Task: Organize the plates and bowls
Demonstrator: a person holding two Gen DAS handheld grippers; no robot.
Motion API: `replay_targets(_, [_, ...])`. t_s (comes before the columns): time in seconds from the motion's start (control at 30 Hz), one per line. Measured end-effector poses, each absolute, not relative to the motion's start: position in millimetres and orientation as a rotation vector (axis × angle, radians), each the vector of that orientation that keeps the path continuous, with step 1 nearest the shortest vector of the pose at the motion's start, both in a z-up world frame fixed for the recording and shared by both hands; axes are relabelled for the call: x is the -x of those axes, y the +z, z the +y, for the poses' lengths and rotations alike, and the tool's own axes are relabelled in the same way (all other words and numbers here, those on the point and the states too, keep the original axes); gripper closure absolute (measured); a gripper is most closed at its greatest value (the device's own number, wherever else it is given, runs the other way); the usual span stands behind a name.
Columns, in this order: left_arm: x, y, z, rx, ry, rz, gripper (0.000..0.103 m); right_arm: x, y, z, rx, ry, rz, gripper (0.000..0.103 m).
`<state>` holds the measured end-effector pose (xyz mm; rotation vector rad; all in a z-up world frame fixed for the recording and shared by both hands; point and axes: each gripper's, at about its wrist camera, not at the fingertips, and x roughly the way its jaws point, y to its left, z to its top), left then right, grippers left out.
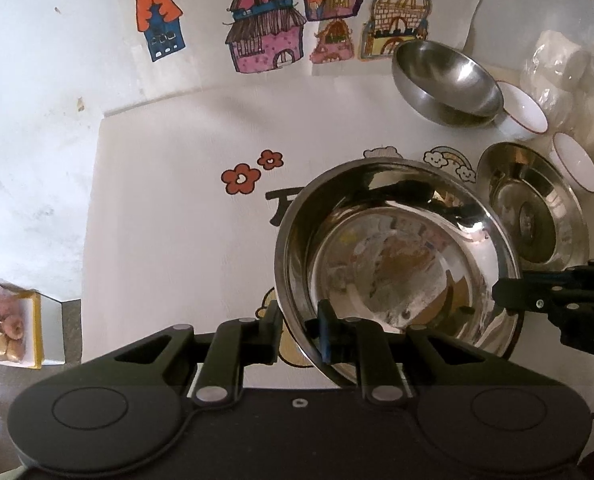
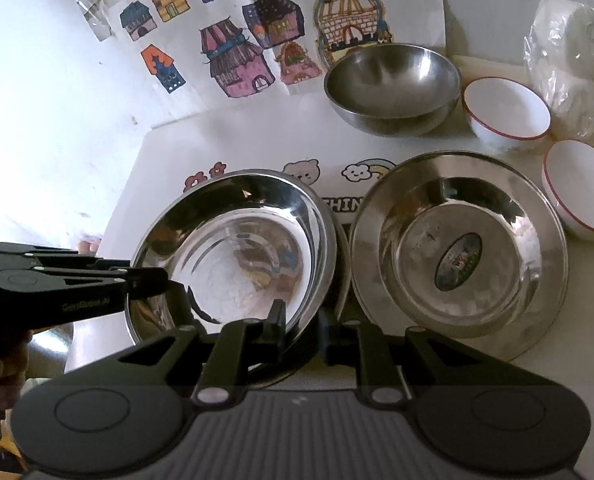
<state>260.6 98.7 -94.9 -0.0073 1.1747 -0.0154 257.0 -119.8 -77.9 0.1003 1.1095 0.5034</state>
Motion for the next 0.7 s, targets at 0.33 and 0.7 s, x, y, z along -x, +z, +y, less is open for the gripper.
replay_targets(0.33, [-264,-99,97,0.024,0.01,1.195,0.081,-257,-73,-113,-0.049,0.518,1.11,0.076])
replay_targets(0.7, [-261,-85,97,0.036,0.091,1.162,0.038,-255,-70,-117,-0.042,0.548,1.119,0.046])
